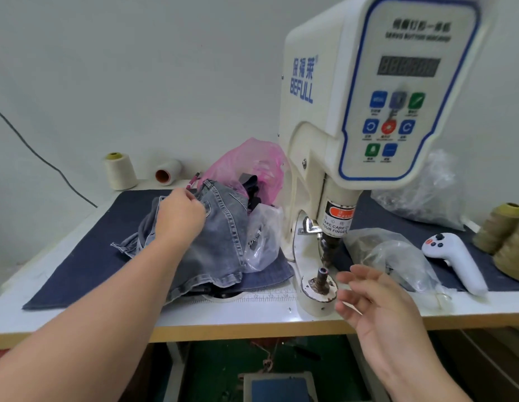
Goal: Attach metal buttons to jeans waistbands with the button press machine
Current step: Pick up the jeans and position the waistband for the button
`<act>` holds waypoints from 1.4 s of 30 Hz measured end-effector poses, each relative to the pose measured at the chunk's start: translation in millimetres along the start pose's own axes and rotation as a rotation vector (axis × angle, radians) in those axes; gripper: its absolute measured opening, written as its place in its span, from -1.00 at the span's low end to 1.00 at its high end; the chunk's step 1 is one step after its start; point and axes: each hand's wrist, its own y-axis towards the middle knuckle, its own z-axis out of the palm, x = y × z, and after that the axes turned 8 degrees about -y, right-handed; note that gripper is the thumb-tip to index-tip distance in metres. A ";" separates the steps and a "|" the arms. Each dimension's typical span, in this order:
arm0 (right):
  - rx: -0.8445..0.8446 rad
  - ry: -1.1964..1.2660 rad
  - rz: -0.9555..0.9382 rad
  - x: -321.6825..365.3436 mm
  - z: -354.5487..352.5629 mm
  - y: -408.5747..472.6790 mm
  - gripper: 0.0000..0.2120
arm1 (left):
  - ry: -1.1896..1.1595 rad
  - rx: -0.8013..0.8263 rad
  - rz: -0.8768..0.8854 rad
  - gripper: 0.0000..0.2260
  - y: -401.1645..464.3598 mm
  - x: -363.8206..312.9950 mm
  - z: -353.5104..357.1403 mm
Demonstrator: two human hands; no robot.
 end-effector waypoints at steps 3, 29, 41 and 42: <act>0.004 -0.026 0.008 -4.6 -4.6 -3.0 -0.80 | 0.246 0.106 0.024 -0.82 12.3 7.1 -5.0; 0.212 -0.178 -0.023 -27.7 5.8 -31.2 -0.79 | -0.304 -0.186 0.033 -0.83 -8.8 31.8 -34.0; 0.561 -0.131 0.093 4.0 118.0 10.3 -0.16 | -1.132 0.103 0.300 -0.69 -97.4 -61.0 -111.9; 0.617 -0.036 0.178 8.8 126.2 9.6 -0.19 | -1.145 0.139 0.313 -0.68 -104.0 -63.1 -115.5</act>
